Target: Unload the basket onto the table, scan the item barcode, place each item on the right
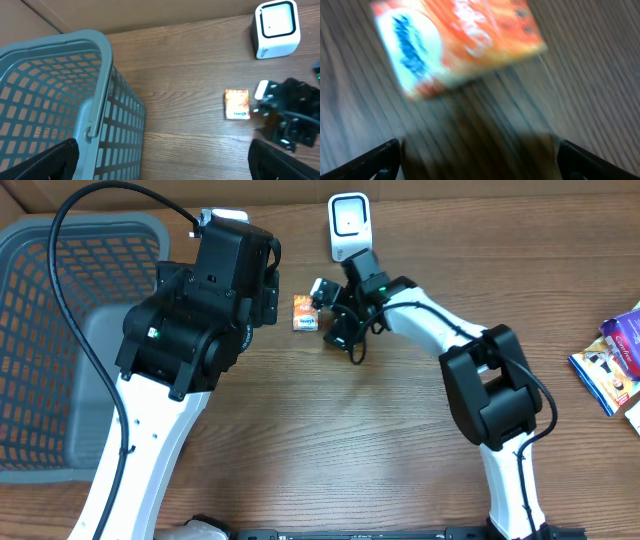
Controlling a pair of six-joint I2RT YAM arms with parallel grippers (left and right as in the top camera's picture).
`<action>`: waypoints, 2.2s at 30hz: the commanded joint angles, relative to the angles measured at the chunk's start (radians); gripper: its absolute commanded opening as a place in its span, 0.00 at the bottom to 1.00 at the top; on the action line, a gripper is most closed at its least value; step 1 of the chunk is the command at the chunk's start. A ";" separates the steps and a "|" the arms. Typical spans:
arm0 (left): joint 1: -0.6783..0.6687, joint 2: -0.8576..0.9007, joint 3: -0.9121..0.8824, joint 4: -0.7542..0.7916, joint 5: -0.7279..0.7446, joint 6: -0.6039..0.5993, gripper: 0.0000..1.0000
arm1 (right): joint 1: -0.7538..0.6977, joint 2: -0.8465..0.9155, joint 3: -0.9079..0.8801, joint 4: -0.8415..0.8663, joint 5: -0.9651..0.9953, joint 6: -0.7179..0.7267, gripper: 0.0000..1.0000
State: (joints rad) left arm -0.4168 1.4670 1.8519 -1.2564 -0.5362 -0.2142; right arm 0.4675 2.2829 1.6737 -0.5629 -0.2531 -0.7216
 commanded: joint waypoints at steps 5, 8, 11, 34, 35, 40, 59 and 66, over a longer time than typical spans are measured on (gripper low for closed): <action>0.005 0.032 -0.007 0.005 -0.025 -0.055 1.00 | -0.041 0.037 0.027 0.013 -0.228 0.184 1.00; 0.005 0.039 -0.012 0.004 -0.025 -0.055 1.00 | -0.021 0.037 0.027 0.014 -0.310 0.280 1.00; 0.005 0.041 -0.013 0.003 -0.025 -0.055 1.00 | 0.013 0.037 0.027 0.013 -0.315 0.296 1.00; 0.005 0.043 -0.013 -0.018 -0.051 -0.055 1.00 | 0.088 0.051 0.027 0.172 0.164 0.304 0.91; 0.005 0.043 -0.013 -0.018 -0.051 -0.055 1.00 | 0.089 0.051 0.032 0.162 0.163 0.304 0.67; 0.005 0.044 -0.024 -0.009 -0.052 -0.055 1.00 | 0.089 0.025 0.084 0.058 0.159 0.347 0.04; 0.005 0.048 -0.039 0.044 -0.111 -0.055 1.00 | 0.116 0.127 0.107 0.441 -0.117 0.549 0.04; 0.005 0.048 -0.039 0.037 -0.112 -0.055 1.00 | 0.117 0.168 0.106 0.380 -0.137 0.570 0.04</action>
State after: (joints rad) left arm -0.4168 1.5066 1.8187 -1.2152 -0.6258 -0.2558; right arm 0.5827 2.4336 1.7603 -0.1383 -0.3695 -0.1791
